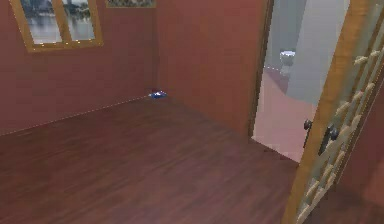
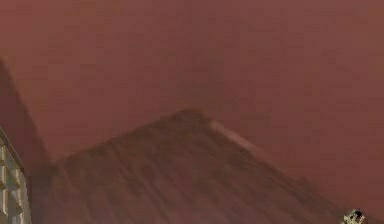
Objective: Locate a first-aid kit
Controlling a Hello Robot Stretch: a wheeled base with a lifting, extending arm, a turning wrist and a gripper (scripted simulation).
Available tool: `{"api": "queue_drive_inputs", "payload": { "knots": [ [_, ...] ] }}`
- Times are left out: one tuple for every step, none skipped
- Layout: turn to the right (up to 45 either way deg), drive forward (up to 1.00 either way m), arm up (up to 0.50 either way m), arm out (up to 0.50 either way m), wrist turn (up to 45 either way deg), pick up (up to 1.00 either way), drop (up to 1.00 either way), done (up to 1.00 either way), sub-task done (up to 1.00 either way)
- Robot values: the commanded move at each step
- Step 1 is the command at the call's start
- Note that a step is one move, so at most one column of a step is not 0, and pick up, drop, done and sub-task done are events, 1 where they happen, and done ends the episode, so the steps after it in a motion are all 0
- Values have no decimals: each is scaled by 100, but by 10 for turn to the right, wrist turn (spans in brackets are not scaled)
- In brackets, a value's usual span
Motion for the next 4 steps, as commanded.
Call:
{"api": "queue_drive_inputs", "payload": {
  "knots": [
    [0,80,0,0,0,0,0,0,0],
    [-450,0,0,0,0,0,0,0,0],
    [0,5,0,0,0,0,0,0,0],
    [450,0,0,0,0,0,0,0,0]
  ]
}}
